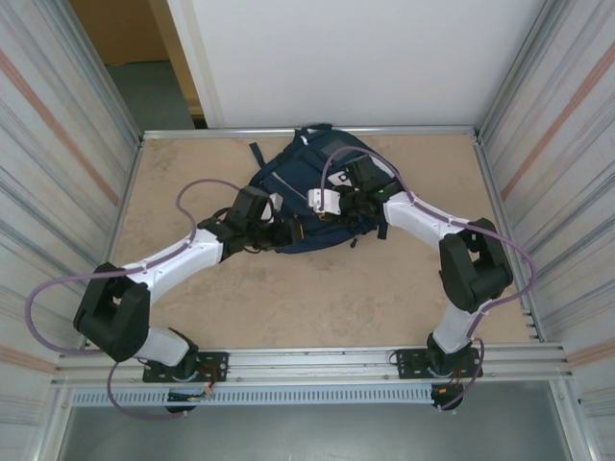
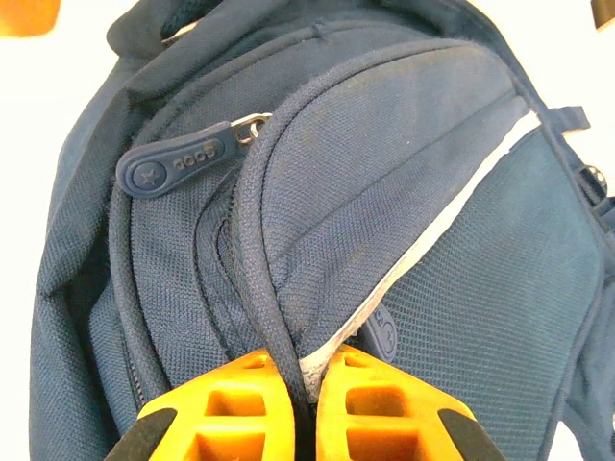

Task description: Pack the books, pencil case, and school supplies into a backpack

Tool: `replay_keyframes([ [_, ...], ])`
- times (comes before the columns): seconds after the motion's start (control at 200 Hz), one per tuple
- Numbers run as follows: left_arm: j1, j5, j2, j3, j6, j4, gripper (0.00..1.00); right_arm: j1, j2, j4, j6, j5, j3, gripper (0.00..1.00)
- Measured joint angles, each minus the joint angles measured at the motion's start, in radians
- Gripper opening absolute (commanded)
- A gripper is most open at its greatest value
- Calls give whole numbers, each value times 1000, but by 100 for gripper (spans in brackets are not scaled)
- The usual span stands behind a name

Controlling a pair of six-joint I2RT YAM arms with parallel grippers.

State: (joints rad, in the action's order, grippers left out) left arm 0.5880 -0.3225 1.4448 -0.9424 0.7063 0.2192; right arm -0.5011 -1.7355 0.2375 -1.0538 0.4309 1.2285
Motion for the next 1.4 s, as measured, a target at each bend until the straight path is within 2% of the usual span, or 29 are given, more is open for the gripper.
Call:
replay_keyframes([
  [0.296, 0, 3, 10, -107, -26, 19, 49, 6, 34, 36, 41, 51, 0, 0],
  [0.586, -2, -12, 54, -116, -26, 50, 46, 5, 98, 50, 79, 67, -25, 0],
  [0.767, -1, -10, 60, -119, -40, 60, 31, -11, 111, 66, 74, 61, -39, 0],
  [0.852, -5, -11, 60, -135, -76, 89, 13, -26, 136, 64, 74, 59, -55, 0],
  [0.972, -4, -23, 60, -153, -132, 121, 0, -30, 171, 63, 75, 56, -75, 0],
  [1.132, -4, -13, 56, -152, -211, 143, 0, -30, 188, 63, 68, 57, -104, 0],
  [1.233, -26, 40, 34, -122, -232, 151, 0, -27, 211, 85, -10, 72, -124, 0],
  [1.308, -94, 50, 29, -89, -244, 146, 0, -26, 250, 108, -143, 94, -167, 0],
  [1.403, -188, 18, 31, -44, -265, 124, 0, -28, 282, 116, -232, 122, -207, 0],
])
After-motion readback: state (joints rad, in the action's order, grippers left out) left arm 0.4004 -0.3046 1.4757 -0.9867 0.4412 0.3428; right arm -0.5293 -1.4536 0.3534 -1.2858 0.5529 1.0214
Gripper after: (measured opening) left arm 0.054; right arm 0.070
